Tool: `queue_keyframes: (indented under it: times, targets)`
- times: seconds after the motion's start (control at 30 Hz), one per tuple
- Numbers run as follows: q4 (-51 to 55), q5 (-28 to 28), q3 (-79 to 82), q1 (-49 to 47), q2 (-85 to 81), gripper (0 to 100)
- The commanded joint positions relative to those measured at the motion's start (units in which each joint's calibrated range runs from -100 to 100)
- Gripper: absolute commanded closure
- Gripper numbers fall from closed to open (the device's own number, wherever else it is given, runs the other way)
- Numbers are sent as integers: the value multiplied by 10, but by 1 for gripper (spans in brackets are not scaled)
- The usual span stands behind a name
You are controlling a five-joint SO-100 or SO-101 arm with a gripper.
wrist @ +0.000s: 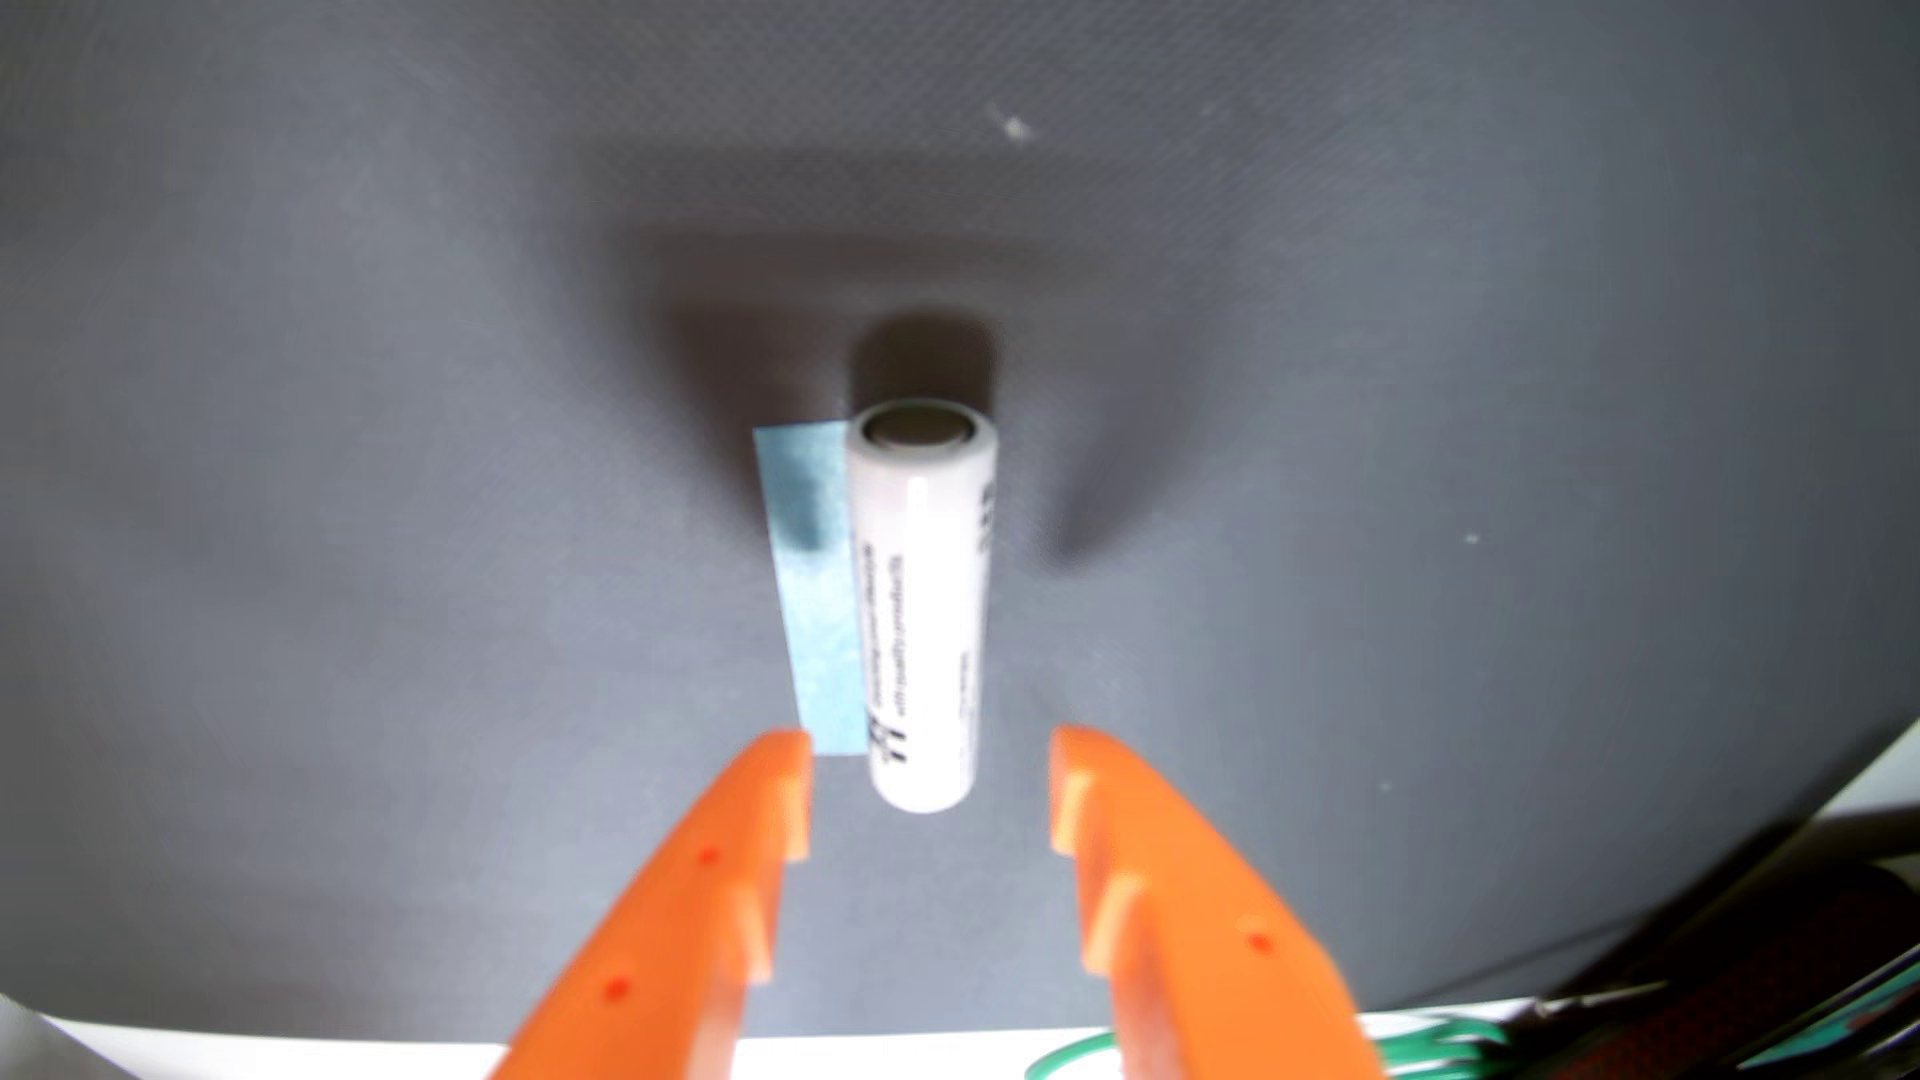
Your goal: Insert Battery
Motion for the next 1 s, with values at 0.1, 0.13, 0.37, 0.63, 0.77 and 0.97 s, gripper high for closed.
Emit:
queue_keyframes:
  times: [0.1,0.13,0.37,0.63,0.77,0.97]
  targets:
    - [-3,-3,7,-2,-2,86]
    - [-3,-3,8,-2,-2,86]
    - [-4,-3,10,-2,-1,86]
    - [-4,-3,11,-2,-1,86]
    - [-35,-3,29,-2,-1,86]
    - [-51,-3,35,-2,-1,86]
